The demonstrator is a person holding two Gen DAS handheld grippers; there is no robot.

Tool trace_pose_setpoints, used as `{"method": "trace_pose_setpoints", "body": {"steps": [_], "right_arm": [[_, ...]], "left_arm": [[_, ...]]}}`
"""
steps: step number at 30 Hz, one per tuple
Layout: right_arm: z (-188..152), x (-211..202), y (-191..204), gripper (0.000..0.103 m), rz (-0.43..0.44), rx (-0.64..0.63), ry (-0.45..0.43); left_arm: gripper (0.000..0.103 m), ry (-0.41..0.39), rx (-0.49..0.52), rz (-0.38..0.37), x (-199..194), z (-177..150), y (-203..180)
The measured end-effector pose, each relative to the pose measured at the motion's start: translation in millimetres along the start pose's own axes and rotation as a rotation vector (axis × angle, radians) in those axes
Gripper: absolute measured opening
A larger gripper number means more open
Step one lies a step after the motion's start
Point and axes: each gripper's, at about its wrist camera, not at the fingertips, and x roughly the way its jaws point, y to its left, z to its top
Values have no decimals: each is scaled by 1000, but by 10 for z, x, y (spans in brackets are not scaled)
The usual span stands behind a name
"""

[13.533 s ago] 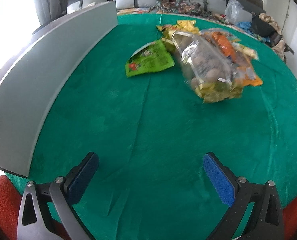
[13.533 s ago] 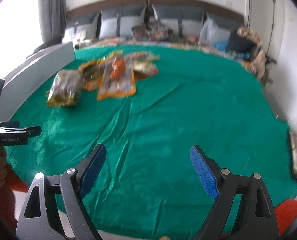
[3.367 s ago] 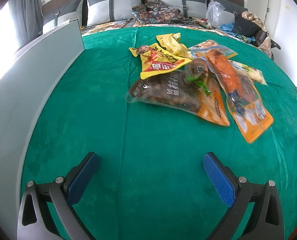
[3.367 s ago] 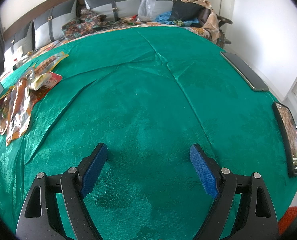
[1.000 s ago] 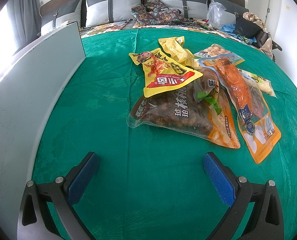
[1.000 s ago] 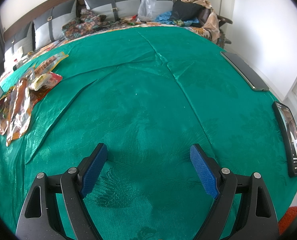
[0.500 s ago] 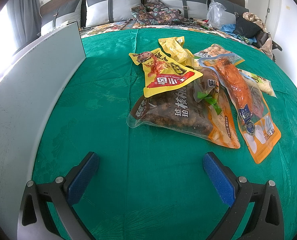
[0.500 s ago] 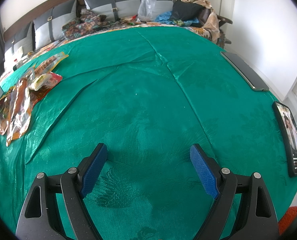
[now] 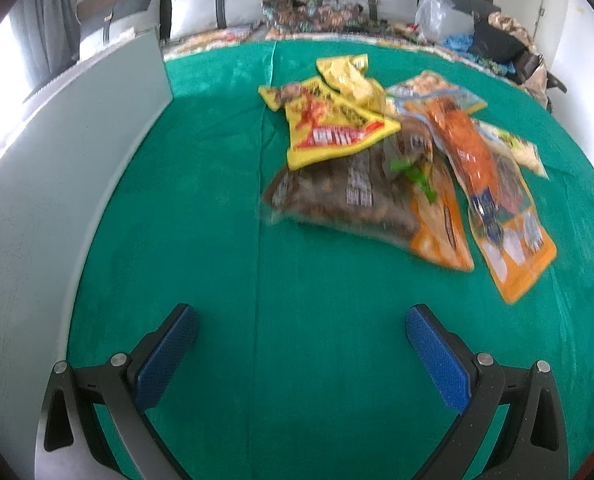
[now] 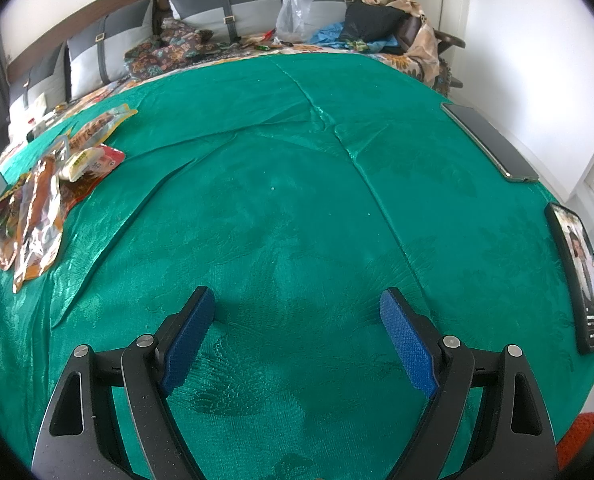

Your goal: Organize snacks

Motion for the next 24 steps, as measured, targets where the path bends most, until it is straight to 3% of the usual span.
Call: {"method": "trace_pose_setpoints", "body": {"steps": [4, 13, 24], "right_arm": [[0, 0, 0, 88, 0, 0, 0], [-3, -4, 1, 88, 0, 0, 0], [-1, -5, -2, 88, 0, 0, 1]], "left_arm": [[103, 32, 19, -23, -129, -170, -36], [103, -30, -17, -120, -610, -482, 24], [103, -80, -42, -170, -932, -568, 37]]}}
